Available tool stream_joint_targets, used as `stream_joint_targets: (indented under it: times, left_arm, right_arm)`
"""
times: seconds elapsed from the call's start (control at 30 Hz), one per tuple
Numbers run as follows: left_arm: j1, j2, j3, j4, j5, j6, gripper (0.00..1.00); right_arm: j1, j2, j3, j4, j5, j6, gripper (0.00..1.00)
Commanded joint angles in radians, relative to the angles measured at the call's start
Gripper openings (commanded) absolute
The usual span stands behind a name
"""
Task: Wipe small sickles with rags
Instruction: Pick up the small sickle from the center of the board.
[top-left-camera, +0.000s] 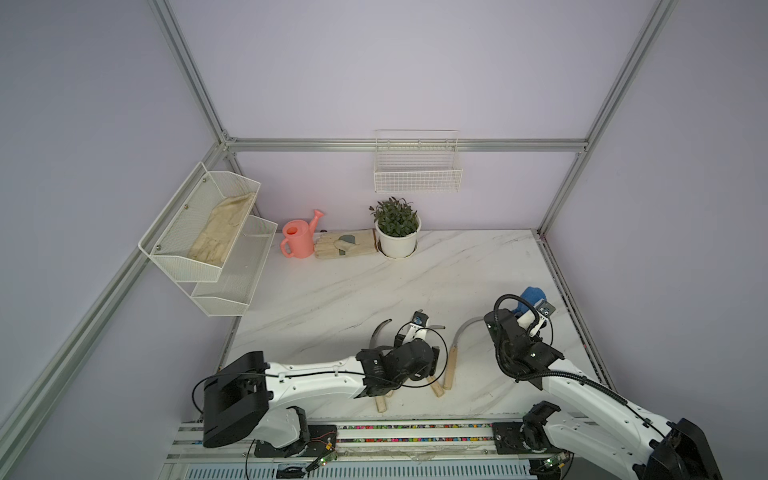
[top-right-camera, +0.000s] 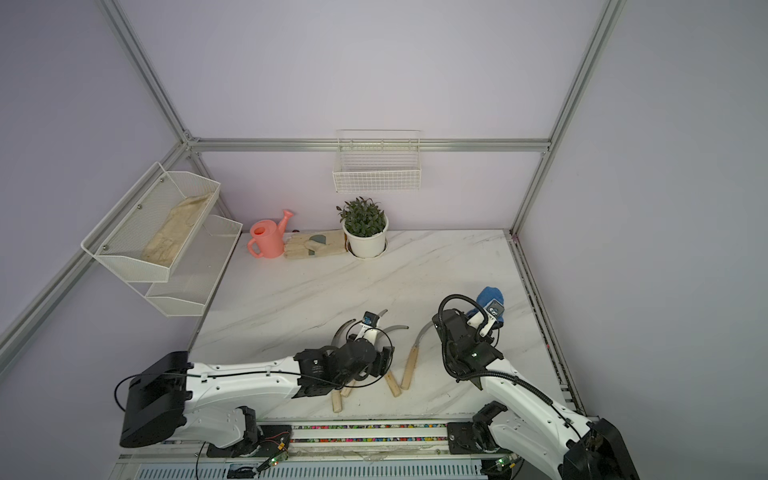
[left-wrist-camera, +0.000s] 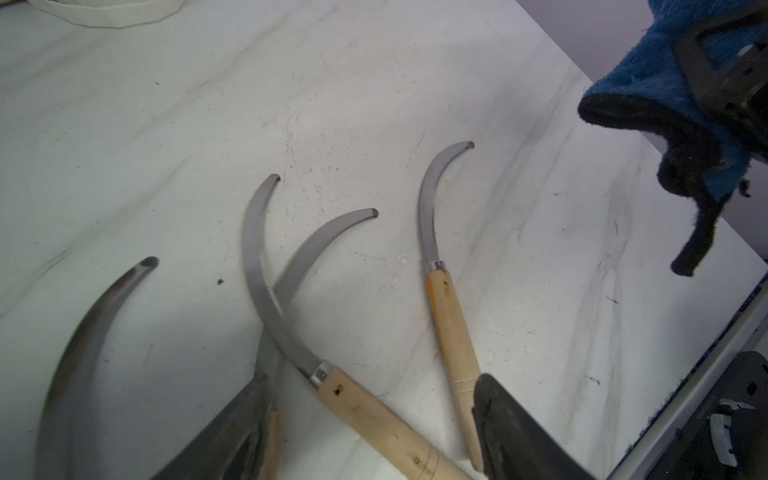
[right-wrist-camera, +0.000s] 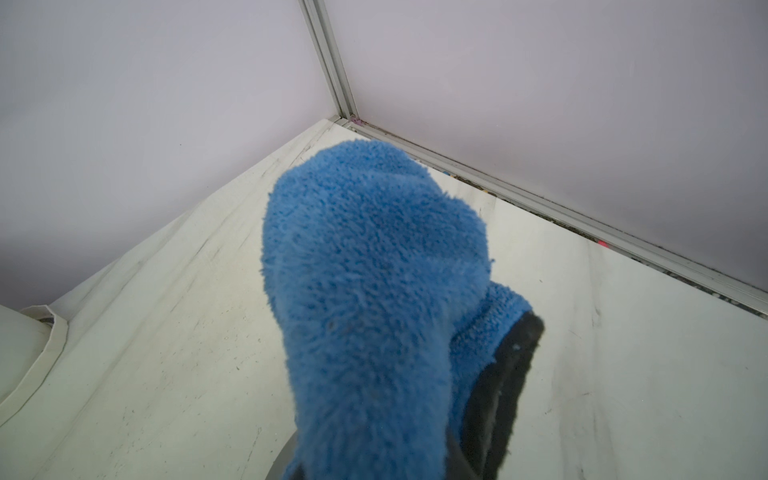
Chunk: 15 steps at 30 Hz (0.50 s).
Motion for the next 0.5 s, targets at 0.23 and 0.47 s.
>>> stream_joint_targets:
  times: [0.23, 0.47]
  left_arm:
    - [-0.091, 0.311, 0.331, -0.173, -0.038, -0.055, 0.69]
    - [-0.103, 0.401, 0.37, -0.214, -0.009, -0.083, 0.71]
  right_arm:
    - [-0.008, -0.007, -0.009, 0.012, 0.01, 0.006, 0.0]
    - [-0.008, -0.027, -0.02, 0.026, -0.008, -0.011, 0.0]
